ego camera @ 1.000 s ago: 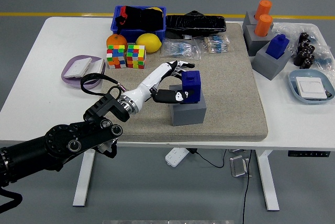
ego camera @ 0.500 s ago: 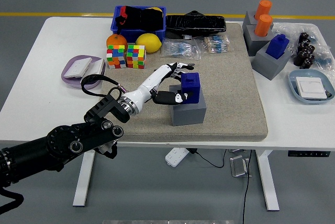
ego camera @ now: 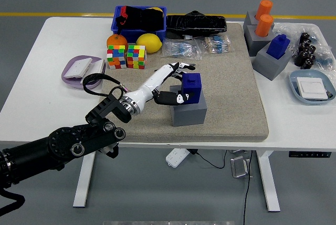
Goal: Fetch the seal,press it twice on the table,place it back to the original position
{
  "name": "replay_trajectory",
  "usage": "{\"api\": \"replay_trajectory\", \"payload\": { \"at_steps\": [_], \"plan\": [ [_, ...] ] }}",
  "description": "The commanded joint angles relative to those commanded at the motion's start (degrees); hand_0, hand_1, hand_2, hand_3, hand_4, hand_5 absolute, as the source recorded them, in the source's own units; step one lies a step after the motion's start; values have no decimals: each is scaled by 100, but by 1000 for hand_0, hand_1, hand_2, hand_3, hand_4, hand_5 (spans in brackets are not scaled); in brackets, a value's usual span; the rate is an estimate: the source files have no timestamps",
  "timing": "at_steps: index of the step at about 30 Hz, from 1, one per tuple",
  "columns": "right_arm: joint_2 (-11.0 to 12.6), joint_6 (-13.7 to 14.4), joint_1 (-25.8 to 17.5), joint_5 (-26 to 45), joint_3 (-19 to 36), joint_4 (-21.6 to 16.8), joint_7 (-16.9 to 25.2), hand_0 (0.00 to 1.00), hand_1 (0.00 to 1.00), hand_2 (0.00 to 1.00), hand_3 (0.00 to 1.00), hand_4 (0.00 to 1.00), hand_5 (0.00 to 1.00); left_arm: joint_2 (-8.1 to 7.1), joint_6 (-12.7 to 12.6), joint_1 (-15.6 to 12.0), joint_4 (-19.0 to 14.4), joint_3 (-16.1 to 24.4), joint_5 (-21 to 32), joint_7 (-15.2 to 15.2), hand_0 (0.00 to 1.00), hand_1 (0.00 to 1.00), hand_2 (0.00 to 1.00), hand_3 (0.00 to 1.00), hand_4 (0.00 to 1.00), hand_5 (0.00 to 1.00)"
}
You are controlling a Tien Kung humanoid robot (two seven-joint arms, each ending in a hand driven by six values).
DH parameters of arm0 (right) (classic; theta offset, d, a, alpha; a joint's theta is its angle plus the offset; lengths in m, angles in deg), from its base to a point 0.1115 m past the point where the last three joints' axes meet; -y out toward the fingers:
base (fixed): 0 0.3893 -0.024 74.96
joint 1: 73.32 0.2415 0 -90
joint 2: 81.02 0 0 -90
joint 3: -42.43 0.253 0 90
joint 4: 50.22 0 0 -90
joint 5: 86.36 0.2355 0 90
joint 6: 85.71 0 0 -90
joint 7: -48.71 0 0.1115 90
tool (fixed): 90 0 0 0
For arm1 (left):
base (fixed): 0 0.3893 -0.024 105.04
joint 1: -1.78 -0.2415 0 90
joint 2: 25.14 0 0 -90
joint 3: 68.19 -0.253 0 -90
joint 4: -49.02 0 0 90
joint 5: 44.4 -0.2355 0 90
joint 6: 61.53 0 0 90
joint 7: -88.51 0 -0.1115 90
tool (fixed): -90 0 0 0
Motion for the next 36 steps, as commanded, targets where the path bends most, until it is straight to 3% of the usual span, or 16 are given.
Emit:
{"api": "replay_trajectory", "payload": {
  "at_steps": [13,20,36],
  "plan": [
    [-4,0,-4,4,-8,0,3,884,746,733,739,842,524,5,20,-1,-16,40,-89,-67,830,569,466,801,553,2],
    [-2,3,-13,-30,43,0,-4,884,746,732,739,841,524,-30,-178,-10,-222,148,-629,-502,818,563,464,803,558,2],
    [27,-2,-22,-64,105,0,7,884,746,731,739,841,524,-45,-274,-134,-499,521,-688,-1019,818,556,461,811,571,2]
  ]
}}
